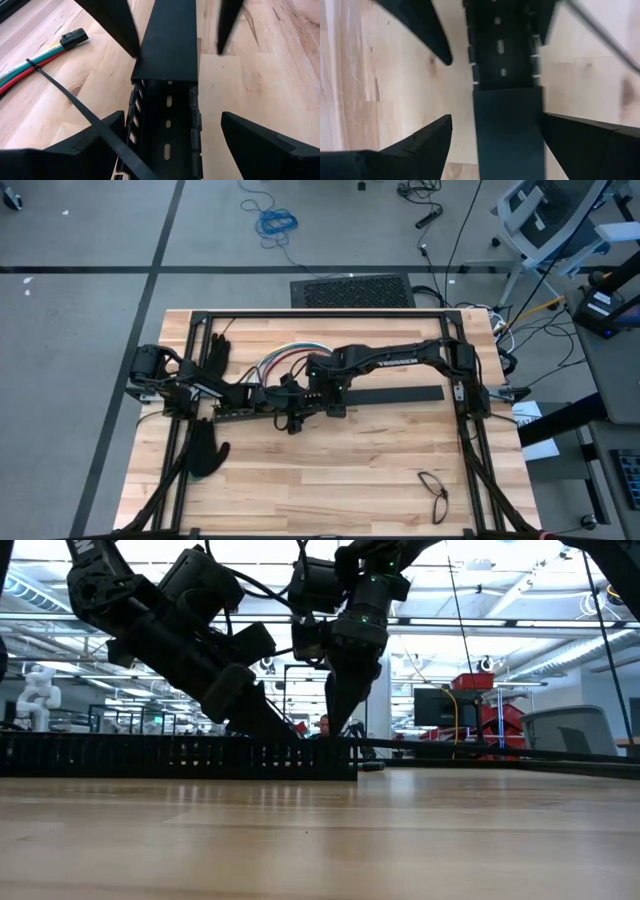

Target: Ziptie cables

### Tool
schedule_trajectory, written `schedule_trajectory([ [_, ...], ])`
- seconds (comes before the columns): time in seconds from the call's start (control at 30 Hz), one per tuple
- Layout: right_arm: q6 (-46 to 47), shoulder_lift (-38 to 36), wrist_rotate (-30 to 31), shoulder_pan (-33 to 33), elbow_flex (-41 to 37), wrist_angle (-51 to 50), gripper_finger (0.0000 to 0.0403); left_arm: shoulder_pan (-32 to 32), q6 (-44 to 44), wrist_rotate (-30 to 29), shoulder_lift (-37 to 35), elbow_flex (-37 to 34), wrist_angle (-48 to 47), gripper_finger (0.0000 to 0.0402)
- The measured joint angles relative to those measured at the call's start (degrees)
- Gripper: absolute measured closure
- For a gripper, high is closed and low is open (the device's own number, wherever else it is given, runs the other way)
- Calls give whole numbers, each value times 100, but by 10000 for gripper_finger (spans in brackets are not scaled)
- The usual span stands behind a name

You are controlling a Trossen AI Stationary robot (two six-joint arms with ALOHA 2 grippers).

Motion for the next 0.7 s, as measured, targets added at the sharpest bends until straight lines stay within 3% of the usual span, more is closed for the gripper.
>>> schedule_trajectory([
  [0.7,-67,78,438,127,4,146,108,4,5,-4,2,0,24,75],
])
